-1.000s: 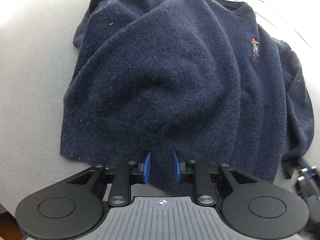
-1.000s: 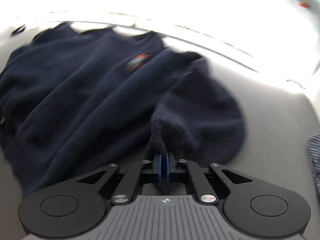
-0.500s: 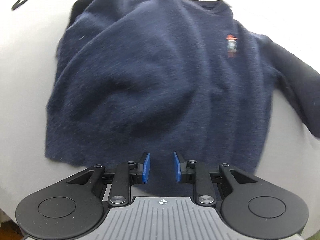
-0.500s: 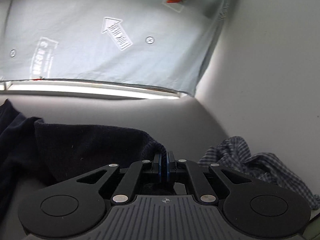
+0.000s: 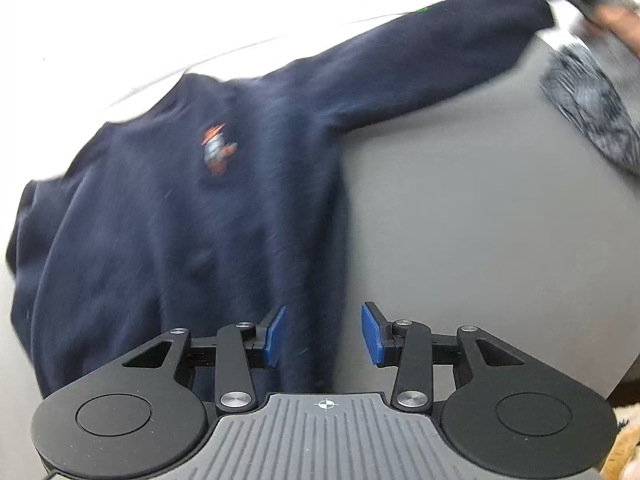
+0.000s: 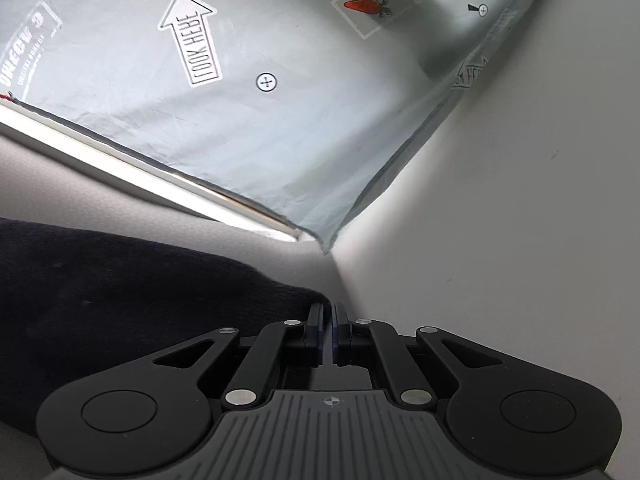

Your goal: Fold clothes

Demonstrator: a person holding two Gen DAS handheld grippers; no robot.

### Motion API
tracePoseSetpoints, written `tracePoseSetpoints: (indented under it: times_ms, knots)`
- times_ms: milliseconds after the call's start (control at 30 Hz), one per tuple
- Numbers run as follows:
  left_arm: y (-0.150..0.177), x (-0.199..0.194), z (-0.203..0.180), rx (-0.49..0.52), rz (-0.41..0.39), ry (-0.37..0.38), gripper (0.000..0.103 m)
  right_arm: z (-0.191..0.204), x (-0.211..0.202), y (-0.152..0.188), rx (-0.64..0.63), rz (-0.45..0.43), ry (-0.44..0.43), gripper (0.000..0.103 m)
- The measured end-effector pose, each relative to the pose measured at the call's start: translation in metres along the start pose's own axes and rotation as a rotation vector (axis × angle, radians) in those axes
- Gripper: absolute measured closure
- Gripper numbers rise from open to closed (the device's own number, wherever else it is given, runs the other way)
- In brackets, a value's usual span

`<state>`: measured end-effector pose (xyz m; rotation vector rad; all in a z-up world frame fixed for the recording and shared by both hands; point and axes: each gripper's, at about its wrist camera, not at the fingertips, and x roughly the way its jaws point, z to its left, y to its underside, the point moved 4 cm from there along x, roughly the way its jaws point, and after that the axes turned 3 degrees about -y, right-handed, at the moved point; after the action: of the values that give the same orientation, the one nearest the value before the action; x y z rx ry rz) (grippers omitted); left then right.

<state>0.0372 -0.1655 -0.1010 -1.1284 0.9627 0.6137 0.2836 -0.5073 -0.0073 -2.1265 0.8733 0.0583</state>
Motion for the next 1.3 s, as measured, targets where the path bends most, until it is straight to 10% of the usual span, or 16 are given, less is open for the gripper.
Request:
tracePoseSetpoints:
  times_ms: [167, 500, 833, 900, 933, 1300]
  knots:
    - [0.004, 0.002, 0.011, -0.122, 0.053, -0.013, 0.046, -0.027, 0.043, -0.005, 0.158, 0.082, -0.128, 0.102]
    - [0.014, 0.012, 0.068, -0.368, 0.152, -0.066, 0.045, 0.061, -0.013, 0.094, 0.542, 0.334, -0.626, 0.073]
    - [0.009, 0.031, 0.070, -0.365, 0.195, -0.064, 0.044, 0.091, 0.010, 0.119, 0.809, 0.422, -0.608, 0.054]
    - [0.009, 0.033, 0.069, -0.359, 0.201, -0.063, 0.044, 0.093, 0.016, 0.115, 0.814, 0.408, -0.591, 0.069]
    - [0.009, 0.032, 0.068, -0.355, 0.199, -0.066, 0.044, 0.093, 0.018, 0.113, 0.812, 0.403, -0.572, 0.094]
    - [0.019, 0.012, 0.085, -0.423, 0.161, -0.101, 0.042, 0.041, 0.049, 0.118, 0.839, 0.371, -0.356, 0.100]
